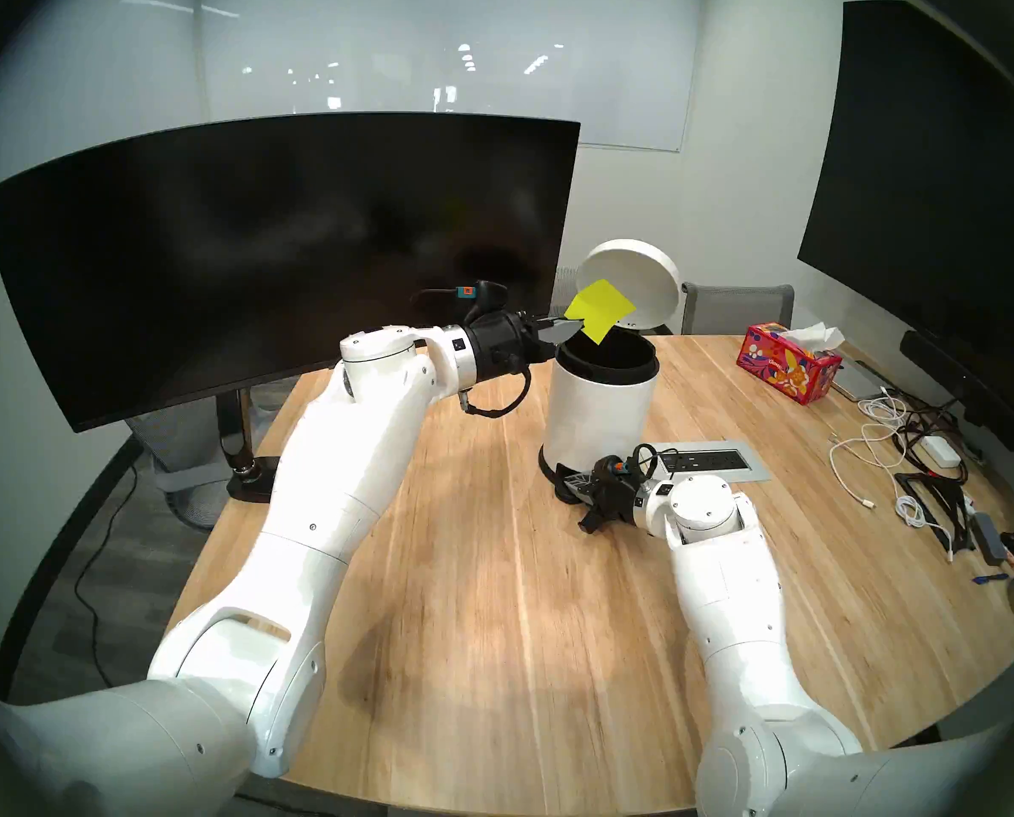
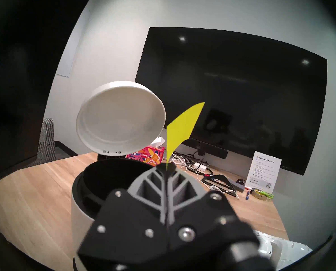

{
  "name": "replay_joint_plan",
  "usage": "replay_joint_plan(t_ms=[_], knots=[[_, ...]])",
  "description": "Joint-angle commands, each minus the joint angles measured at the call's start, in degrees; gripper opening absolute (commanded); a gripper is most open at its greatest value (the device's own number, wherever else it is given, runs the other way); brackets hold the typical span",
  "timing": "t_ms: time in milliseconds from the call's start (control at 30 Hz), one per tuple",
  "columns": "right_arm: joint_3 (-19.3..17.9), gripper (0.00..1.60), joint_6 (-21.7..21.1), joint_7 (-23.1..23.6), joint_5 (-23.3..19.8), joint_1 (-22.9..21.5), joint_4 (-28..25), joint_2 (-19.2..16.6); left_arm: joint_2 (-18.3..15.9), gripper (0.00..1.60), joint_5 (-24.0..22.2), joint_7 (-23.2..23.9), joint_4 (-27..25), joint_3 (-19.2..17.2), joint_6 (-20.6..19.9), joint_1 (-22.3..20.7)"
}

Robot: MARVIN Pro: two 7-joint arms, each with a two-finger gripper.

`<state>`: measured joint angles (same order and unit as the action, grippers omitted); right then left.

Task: Peel the sticky note off the monitor, open the trash can lid and drop the sticker into the trash can

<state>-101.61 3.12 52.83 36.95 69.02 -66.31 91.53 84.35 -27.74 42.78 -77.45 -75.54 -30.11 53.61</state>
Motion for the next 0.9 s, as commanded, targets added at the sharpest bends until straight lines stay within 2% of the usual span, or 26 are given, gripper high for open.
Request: replay_joint_plan(t_ms=[0, 367, 867], knots=[[-0.25, 0.0, -0.02, -0.32, 0.11, 0.0, -0.12, -0.26, 1.08, 0.0, 0.32, 1.35, 2.05, 1.02, 0.87, -5.39], [-0.32, 0.0, 0.01, -0.26, 0.19, -0.02, -0.12, -0.21, 2.65, 0.0, 1.89, 2.35, 9.73, 4.49, 1.91, -10.73], [-0.43, 0.0, 0.03, -0.19, 0.29, -0.03, -0.12, -0.14, 3.96, 0.0, 4.53, 3.33, 15.48, 6.52, 1.19, -16.67]])
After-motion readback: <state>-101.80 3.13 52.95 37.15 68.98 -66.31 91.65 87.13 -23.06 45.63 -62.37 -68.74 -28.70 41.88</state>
